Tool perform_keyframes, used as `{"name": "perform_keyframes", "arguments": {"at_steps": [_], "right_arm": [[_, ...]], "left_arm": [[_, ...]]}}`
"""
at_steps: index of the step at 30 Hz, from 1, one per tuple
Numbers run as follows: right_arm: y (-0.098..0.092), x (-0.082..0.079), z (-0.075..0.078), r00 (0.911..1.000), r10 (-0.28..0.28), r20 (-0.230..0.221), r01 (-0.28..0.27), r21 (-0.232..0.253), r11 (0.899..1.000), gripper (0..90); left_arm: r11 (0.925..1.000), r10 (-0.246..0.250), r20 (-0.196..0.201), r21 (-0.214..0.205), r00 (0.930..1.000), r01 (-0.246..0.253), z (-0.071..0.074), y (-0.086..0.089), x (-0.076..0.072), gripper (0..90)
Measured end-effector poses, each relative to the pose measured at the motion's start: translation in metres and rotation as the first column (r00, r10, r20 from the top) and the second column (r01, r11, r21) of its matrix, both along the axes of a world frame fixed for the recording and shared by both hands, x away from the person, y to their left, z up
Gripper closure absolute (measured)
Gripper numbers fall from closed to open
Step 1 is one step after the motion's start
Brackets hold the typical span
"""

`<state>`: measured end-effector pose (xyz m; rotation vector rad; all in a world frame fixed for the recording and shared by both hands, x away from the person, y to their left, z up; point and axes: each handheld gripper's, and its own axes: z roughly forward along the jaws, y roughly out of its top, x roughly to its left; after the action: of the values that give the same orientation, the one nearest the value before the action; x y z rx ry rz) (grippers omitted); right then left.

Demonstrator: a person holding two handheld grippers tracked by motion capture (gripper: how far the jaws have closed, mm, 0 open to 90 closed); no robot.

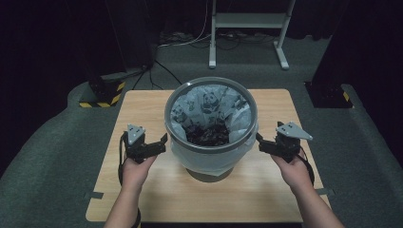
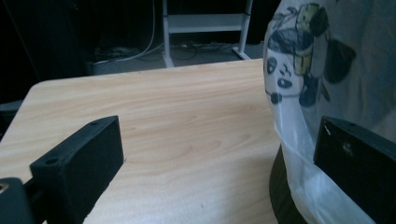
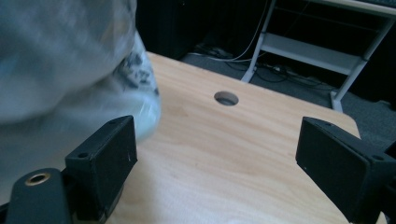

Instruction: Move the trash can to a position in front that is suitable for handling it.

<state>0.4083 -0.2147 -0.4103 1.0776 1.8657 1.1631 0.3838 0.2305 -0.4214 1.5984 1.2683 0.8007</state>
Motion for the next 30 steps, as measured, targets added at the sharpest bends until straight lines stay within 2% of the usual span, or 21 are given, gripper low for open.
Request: {"name": "perform_keyframes", "arguments": {"at_steps": [4,9,14,18,21,24,30], "right_arm": [[0.001,0.011,0.007,0.9994,-0.032,0.012,0.031,0.049,0.998,12.6],[0.006,0.018,0.011,0.9979,-0.059,0.028,0.057,0.066,0.996,12.7],[0.017,0.025,0.005,0.9989,-0.047,-0.004,0.047,0.052,0.998,12.7],[0.027,0.026,0.000,0.9997,-0.020,-0.016,0.020,0.045,0.999,12.7],[0.031,0.026,-0.002,0.9999,-0.003,-0.015,0.004,0.032,0.999,12.7],[0.033,0.024,-0.004,0.9998,0.008,-0.016,-0.007,0.029,1.000,13.3],[0.034,0.021,-0.006,0.9997,0.014,-0.023,-0.013,0.044,0.999,18.7]], "left_arm": [[1.0000,0.008,0.008,-0.005,0.9999,-0.008,0.003,-0.001,0.008,1.4],[1.0000,-0.002,0.009,-0.001,1.0000,0.002,0.002,-0.007,0.013,1.4],[0.9991,-0.033,0.021,0.027,0.9992,0.032,0.002,-0.014,0.013,1.7],[0.9984,-0.051,0.021,0.024,0.9985,0.050,0.002,-0.017,0.013,1.9],[0.9982,-0.058,0.032,0.017,0.9978,0.058,0.002,-0.019,0.012,2.7],[0.9977,-0.067,0.026,0.005,0.9974,0.067,0.002,-0.018,0.012,4.0],[0.9952,-0.092,0.010,-0.031,0.9957,0.093,0.002,-0.018,0.012,13.3]]}}
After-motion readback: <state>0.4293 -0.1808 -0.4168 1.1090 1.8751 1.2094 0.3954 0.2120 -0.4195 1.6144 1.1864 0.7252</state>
